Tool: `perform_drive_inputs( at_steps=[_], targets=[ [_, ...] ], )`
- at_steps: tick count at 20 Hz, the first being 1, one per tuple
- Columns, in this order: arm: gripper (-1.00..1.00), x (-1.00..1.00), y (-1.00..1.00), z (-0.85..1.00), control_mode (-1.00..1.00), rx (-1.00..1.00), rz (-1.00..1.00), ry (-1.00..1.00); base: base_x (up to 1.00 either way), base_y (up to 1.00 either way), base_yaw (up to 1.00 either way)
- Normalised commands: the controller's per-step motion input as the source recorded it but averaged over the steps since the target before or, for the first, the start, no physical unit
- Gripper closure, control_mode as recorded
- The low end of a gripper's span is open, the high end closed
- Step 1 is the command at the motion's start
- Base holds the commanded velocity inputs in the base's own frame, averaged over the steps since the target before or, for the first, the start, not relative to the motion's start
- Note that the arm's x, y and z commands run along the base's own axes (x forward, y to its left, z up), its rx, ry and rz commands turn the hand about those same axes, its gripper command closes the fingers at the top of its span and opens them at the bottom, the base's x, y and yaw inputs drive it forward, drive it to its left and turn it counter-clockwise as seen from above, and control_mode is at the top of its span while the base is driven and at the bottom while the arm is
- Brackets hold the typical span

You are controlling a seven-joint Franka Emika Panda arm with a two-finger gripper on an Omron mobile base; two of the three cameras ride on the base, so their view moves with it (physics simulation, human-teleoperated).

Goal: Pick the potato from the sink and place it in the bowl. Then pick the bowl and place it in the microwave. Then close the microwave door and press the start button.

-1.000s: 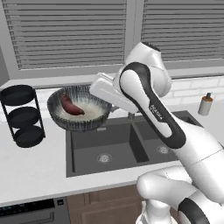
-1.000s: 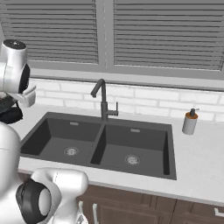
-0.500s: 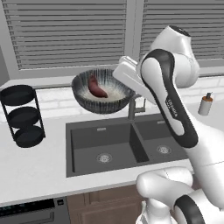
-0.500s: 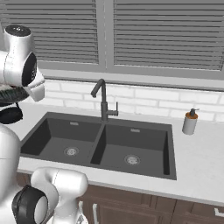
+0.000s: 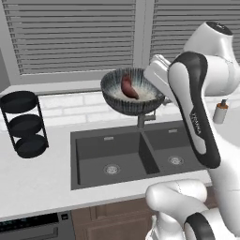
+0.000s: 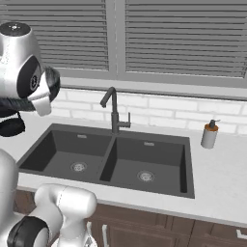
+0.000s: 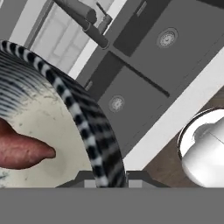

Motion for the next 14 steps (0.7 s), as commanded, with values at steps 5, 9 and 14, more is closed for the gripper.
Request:
perform_drive_inputs(
  at_steps=[5, 9, 14],
  targets=[
    [1.0, -0.24, -0.55, 0.1, -1.0, 0.0, -0.24, 0.0, 0.0, 0.0, 0.0],
    [1.0, 0.0, -0.31, 0.02, -1.0, 0.0, -0.19, 0.0, 0.0, 0.0, 0.0],
    [1.0, -0.02, 0.0, -0.02, 1.0, 0.0, -0.01, 0.03, 0.0, 0.01, 0.0]
  ],
)
